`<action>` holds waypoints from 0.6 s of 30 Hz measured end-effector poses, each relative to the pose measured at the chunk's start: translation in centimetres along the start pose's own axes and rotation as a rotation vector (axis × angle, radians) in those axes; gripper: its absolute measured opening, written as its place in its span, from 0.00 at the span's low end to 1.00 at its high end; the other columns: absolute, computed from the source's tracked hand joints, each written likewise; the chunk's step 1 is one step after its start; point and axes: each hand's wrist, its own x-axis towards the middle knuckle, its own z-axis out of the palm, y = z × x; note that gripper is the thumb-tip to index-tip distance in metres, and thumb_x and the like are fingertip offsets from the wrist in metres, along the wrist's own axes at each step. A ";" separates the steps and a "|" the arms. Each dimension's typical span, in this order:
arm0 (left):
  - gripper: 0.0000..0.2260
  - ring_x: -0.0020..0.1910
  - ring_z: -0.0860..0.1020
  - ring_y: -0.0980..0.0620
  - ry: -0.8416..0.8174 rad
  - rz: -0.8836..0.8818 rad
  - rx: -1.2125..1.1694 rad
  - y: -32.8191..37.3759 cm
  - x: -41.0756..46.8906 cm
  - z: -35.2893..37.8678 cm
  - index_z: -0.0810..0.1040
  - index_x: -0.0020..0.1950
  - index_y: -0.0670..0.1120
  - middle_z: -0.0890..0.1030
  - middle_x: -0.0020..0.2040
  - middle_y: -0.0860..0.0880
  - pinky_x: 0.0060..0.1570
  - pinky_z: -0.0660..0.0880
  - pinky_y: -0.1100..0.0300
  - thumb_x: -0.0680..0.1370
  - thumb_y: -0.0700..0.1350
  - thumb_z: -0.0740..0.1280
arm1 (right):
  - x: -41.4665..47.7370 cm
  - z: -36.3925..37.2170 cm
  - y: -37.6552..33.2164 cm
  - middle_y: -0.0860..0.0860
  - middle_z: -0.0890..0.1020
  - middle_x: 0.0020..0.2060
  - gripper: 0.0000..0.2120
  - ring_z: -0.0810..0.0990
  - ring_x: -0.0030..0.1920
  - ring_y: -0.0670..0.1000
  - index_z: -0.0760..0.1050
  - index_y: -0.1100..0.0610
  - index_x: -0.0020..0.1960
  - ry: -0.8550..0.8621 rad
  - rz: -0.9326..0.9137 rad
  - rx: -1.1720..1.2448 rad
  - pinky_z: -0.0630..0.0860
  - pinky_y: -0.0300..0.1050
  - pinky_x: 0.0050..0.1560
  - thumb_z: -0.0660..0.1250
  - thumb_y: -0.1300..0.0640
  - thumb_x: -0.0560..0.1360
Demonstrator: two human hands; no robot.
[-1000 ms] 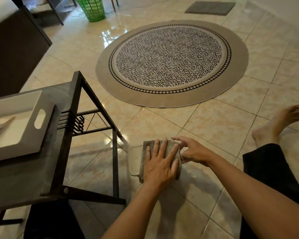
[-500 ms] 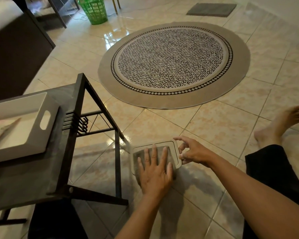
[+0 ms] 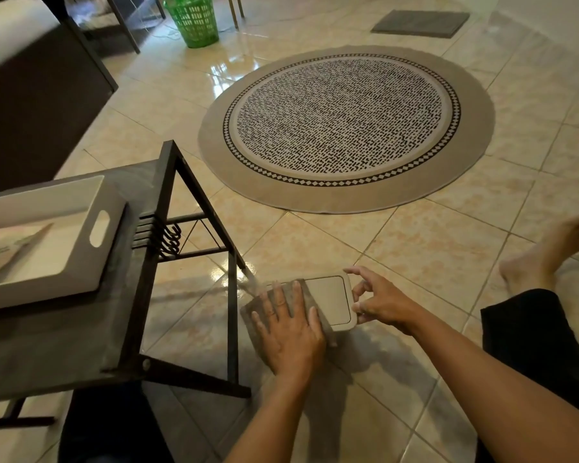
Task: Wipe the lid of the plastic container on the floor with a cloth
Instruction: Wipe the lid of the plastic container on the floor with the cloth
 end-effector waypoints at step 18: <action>0.28 0.76 0.27 0.50 -0.015 0.226 0.050 0.0 0.2 0.9 0.32 0.77 0.61 0.31 0.79 0.51 0.73 0.29 0.46 0.81 0.63 0.41 | 5.0 0.3 -4.1 0.53 0.80 0.58 0.16 0.77 0.54 0.52 0.78 0.51 0.65 -0.038 -0.066 -0.525 0.71 0.42 0.52 0.61 0.61 0.80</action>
